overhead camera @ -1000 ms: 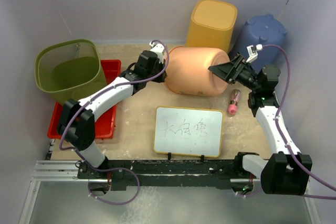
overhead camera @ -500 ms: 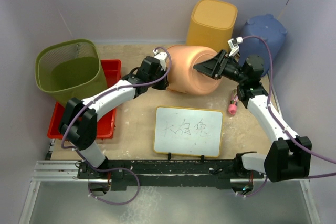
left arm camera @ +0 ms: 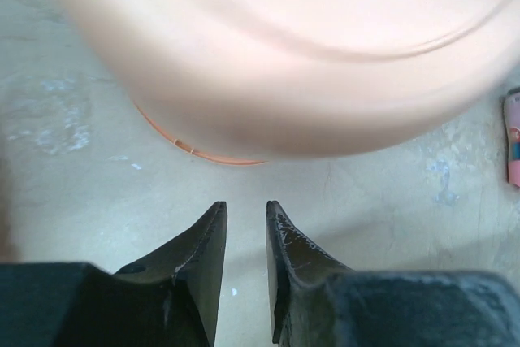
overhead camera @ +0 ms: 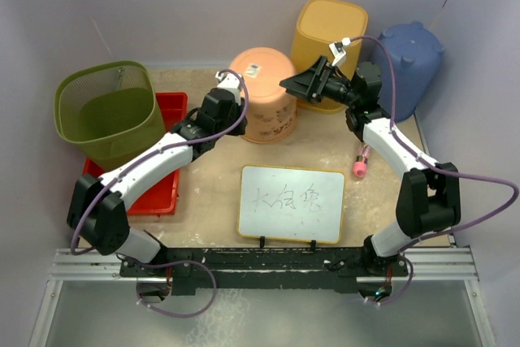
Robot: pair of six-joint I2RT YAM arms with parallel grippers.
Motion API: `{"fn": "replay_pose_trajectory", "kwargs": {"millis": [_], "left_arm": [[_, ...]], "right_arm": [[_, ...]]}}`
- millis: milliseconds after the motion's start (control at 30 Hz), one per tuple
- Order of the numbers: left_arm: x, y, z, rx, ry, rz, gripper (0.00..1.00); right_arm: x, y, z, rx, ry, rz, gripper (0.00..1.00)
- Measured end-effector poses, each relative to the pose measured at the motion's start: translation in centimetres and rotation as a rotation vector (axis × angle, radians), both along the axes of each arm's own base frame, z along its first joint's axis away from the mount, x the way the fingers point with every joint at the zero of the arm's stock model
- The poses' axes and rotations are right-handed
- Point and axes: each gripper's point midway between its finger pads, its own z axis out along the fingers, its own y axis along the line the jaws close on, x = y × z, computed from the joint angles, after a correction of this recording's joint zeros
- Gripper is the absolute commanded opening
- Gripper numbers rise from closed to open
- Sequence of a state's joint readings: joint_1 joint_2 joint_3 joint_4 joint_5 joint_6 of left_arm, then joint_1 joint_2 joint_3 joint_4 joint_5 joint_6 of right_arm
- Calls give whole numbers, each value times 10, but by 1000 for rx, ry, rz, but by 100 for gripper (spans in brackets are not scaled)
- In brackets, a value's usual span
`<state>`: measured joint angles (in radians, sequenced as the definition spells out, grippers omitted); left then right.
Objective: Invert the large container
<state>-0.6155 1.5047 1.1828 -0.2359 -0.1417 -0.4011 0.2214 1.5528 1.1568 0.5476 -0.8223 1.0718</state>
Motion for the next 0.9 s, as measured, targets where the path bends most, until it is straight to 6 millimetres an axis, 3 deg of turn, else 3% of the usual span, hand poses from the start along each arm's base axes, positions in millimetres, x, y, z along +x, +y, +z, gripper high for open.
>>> {"fn": "replay_pose_trajectory", "kwargs": {"millis": [167,300,400,500,567,667,733,800,900], "left_arm": [[-3,26,24,9,-58,96,31],[-6,40,38,19,-90,145,36],[-8,47,41,34,-93,164,39],[-10,50,40,47,-89,172,46],[-10,51,39,52,-84,174,48],[-9,51,44,48,-88,174,50],[-6,48,51,34,-98,169,51],[-4,43,60,14,-111,158,51],[-2,34,74,-25,-128,125,51]], "right_arm": [[3,8,17,12,-34,21,87],[4,-2,22,-83,-80,-34,91],[6,-30,24,-242,-115,-193,99],[1,-72,23,-413,-129,-403,100],[-5,-111,19,-539,-111,-567,100],[-16,-158,-1,-680,-45,-727,100],[-23,-183,-26,-766,30,-790,100],[-29,-197,-57,-837,114,-801,100],[-38,-200,-93,-897,206,-758,99]]}}
